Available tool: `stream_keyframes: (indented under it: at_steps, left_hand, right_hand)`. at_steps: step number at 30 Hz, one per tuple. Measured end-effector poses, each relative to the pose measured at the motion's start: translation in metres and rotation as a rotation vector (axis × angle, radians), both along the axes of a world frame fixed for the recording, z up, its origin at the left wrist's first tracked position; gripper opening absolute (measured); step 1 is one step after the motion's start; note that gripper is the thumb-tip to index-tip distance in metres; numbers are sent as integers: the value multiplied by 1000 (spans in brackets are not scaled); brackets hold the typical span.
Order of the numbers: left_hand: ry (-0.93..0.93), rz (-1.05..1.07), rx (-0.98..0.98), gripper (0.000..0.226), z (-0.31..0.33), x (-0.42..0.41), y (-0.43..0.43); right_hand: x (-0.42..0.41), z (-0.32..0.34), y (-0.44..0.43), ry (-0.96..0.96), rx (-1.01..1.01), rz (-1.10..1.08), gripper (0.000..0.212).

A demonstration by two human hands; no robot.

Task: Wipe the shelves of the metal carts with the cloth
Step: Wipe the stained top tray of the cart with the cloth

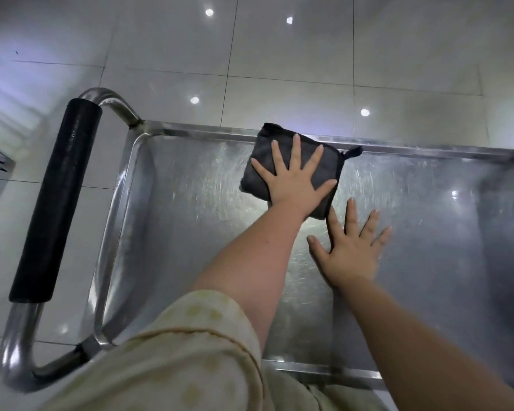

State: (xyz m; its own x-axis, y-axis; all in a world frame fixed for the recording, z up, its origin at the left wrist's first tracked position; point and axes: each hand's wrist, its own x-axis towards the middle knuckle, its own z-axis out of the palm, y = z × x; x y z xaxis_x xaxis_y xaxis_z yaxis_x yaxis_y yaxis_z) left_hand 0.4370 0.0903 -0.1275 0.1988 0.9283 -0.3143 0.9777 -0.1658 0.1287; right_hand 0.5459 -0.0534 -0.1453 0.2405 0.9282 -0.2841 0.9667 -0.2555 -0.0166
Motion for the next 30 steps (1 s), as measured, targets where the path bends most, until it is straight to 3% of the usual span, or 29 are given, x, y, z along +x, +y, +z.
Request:
stream_keyframes:
  at_steps: [4, 11, 16, 27, 30]
  left_hand:
    - [0, 37, 32, 85, 1, -45, 5]
    - [71, 302, 15, 86, 2, -219, 31]
    - [108, 269, -13, 86, 6, -239, 9]
    - [120, 243, -39, 79, -1, -266, -262]
    - [121, 219, -60, 78, 3, -264, -295]
  right_hand:
    - [-1, 2, 0, 0, -6, 4, 75]
    - [-3, 8, 1, 5, -47, -10, 77]
    - [-5, 11, -1, 37, -51, -11, 75]
    - [-2, 9, -3, 35, -47, 10, 77]
    - [-1, 8, -5, 31, -36, 13, 77]
